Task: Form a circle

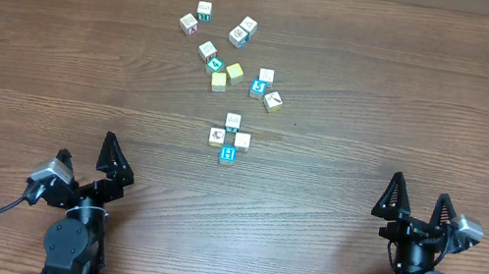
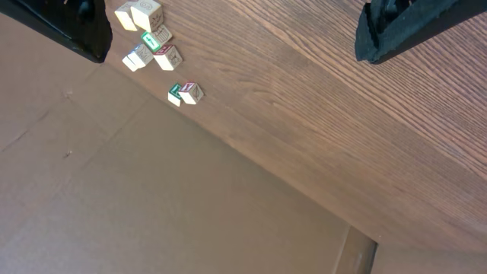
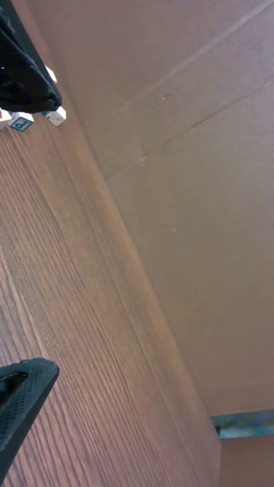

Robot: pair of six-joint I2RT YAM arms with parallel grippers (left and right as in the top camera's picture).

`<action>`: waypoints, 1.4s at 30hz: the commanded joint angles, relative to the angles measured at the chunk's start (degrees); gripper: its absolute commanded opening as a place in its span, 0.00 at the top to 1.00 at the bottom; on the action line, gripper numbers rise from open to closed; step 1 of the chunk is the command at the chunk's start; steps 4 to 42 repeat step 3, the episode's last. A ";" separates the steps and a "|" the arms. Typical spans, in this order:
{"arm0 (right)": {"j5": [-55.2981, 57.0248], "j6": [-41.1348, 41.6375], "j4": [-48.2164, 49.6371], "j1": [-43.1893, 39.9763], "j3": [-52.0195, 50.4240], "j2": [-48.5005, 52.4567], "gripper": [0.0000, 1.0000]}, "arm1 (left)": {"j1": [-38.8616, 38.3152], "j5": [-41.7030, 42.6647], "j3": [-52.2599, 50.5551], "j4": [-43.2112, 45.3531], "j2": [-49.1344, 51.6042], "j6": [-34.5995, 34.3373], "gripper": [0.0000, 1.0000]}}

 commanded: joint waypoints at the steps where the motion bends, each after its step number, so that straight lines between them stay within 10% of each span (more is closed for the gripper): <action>1: 0.46 -0.07 0.24 -0.07 -0.59 -0.57 0.00 | 0.00 -0.59 -0.22 0.02 -0.61 0.68 0.01; 42: 0.46 -0.07 0.24 -0.07 -0.59 -0.57 0.00 | 0.00 -0.59 -0.22 0.02 -0.61 0.68 0.01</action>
